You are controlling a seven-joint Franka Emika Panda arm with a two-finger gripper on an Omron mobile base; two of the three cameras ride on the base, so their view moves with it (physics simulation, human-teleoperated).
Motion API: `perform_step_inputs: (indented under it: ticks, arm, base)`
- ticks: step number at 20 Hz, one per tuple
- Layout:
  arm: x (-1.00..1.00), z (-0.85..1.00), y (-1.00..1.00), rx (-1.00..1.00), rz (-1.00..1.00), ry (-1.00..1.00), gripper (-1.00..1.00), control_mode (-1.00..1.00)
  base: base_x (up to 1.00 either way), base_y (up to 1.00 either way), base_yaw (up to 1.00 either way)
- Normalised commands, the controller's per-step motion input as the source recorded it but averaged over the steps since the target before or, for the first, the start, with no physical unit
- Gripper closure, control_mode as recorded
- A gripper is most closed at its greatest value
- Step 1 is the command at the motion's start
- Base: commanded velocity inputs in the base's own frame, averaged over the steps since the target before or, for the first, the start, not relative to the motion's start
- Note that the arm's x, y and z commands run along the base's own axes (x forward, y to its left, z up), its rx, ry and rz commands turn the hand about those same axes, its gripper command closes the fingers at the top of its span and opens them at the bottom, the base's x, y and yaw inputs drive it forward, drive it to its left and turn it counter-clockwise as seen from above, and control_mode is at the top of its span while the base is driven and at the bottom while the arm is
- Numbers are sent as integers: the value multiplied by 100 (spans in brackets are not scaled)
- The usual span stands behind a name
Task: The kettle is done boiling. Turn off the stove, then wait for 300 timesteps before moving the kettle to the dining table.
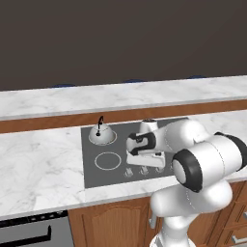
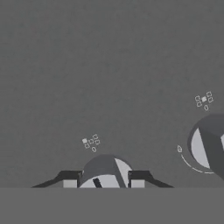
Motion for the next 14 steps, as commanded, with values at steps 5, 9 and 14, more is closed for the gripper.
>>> perform_step_inputs:
  ticks: [5,9,14]
  arm:
    - [0,24,7,0,-5,9,-100,-100]
    - [0,2,8,0,-7,11,-100,-100]
    - [0,5,24,0,-8,10,100,-100]
  base:
    - [0,0,0]
    - [0,0,0]
    - [0,0,0]
